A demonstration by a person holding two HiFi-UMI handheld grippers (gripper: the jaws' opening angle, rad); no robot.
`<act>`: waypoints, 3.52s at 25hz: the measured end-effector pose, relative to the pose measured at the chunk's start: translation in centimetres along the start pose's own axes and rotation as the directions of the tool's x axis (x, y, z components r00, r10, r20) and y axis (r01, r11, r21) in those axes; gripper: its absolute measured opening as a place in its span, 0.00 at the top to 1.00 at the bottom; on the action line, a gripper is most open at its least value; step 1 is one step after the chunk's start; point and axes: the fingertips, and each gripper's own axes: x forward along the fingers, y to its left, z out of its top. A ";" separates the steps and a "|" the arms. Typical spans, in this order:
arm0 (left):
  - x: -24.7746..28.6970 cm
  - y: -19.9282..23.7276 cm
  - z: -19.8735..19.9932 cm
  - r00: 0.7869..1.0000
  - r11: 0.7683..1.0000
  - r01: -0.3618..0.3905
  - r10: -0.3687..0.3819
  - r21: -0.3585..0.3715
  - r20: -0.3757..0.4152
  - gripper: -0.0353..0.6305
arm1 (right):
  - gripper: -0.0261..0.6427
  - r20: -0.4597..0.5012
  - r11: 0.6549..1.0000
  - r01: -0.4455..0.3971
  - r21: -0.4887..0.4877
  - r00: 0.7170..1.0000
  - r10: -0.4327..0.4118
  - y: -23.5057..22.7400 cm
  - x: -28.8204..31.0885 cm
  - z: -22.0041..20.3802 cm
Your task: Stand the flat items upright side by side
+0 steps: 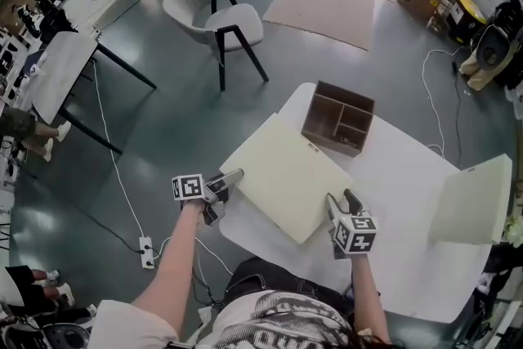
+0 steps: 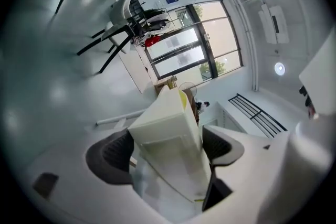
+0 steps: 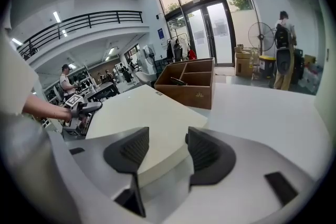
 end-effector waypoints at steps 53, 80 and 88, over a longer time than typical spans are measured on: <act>12.1 -38.5 -21.0 0.968 0.461 -0.247 0.088 0.852 0.233 0.48 | 0.56 0.157 0.955 -0.134 -0.264 0.971 0.179 -2.1 -18.5 -5.9; 14.3 -25.5 -28.0 0.978 0.362 0.025 0.185 0.932 -0.098 0.43 | 0.56 0.118 0.989 -0.075 -0.130 0.989 0.091 -9.7 -21.1 -9.5; 17.5 -26.5 -28.7 0.983 0.343 0.014 0.167 0.939 -0.075 0.50 | 0.56 0.129 0.999 0.011 -0.032 0.992 -0.007 -14.1 -22.6 -10.7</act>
